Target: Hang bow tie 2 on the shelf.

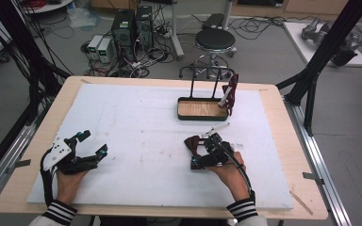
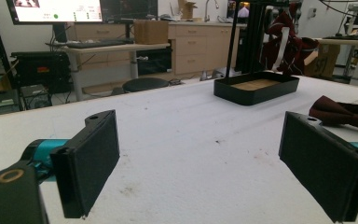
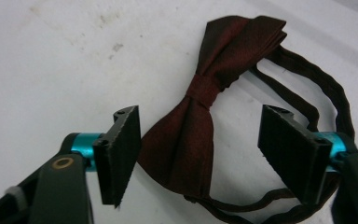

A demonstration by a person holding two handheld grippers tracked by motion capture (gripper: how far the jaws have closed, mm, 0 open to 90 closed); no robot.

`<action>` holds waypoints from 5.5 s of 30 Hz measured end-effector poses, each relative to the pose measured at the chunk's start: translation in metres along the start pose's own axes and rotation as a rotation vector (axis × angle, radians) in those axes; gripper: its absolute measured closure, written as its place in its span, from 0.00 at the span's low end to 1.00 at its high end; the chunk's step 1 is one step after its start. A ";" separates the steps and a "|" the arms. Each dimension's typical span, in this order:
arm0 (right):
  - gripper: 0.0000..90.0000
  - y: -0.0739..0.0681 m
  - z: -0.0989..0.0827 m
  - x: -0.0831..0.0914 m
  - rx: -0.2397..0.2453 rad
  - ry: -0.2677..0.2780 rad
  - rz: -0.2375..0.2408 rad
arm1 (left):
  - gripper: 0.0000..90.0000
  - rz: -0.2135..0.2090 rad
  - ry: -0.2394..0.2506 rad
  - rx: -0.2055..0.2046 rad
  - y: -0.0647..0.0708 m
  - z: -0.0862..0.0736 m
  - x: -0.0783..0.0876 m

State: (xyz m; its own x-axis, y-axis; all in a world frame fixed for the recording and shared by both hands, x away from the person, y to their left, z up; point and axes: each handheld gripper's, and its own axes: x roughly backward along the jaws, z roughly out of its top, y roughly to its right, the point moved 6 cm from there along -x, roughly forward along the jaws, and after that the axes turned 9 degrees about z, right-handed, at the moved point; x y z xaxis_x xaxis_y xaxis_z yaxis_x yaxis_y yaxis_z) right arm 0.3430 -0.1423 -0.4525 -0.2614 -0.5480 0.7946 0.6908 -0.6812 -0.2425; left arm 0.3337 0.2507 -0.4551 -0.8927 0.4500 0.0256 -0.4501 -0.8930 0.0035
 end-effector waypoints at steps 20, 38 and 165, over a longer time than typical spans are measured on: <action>0.55 0.001 -0.006 -0.013 -0.041 -0.072 0.036 | 0.14 0.001 -0.002 -0.003 0.000 0.000 0.000; 0.88 0.001 -0.009 -0.017 -0.077 -0.127 0.110 | 0.14 0.002 -0.001 0.001 0.000 0.000 0.000; 0.89 0.048 0.153 0.082 0.100 0.659 -0.272 | 0.14 0.003 0.000 0.006 0.000 0.000 0.000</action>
State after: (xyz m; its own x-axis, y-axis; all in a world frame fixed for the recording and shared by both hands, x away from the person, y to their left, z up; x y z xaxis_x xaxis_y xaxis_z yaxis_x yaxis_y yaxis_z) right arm 0.4580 -0.1455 -0.3135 -0.7640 -0.5655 0.3108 0.5933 -0.8049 -0.0061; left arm 0.3341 0.2507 -0.4550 -0.8942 0.4469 0.0257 -0.4468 -0.8946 0.0096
